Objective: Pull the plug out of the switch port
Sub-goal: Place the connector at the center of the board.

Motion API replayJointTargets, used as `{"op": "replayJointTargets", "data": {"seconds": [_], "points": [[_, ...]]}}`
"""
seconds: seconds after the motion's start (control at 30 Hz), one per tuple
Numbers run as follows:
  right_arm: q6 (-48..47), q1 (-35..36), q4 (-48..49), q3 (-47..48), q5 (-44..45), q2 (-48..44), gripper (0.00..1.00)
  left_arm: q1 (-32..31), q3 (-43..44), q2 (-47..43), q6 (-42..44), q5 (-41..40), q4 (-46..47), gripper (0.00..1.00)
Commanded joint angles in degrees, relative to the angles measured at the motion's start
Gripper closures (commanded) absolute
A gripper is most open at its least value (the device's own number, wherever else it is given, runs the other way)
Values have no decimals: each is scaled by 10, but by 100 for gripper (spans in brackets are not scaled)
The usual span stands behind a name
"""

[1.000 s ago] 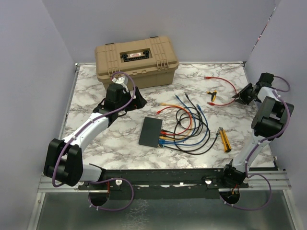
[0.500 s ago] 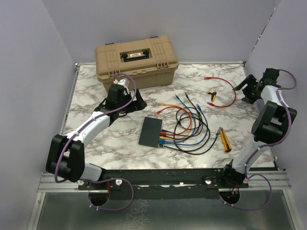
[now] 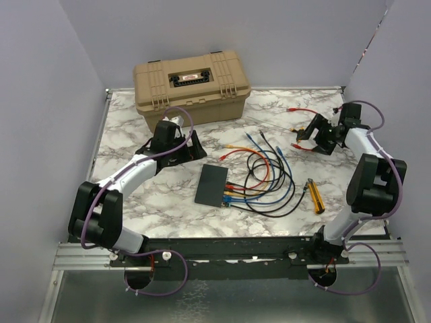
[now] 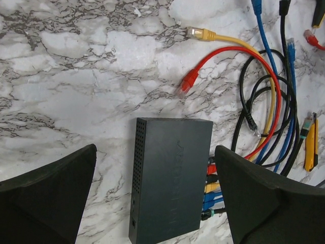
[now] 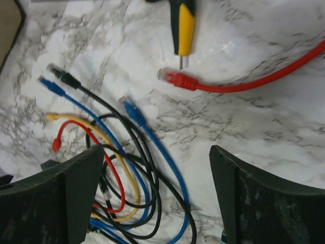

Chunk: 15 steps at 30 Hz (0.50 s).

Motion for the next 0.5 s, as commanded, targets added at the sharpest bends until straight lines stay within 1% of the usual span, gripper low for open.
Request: {"op": "replayJointTargets", "data": {"seconds": [0.0, 0.33, 0.47], "points": [[-18, 28, -18, -24, -37, -35, 12, 3, -2, 15, -4, 23, -22, 1], [-30, 120, -22, -46, -62, -60, 10, 4, -5, 37, -21, 33, -49, 1], [-35, 147, -27, -43, -79, -65, 8, 4, -10, 37, -23, 20, -57, 1]]}}
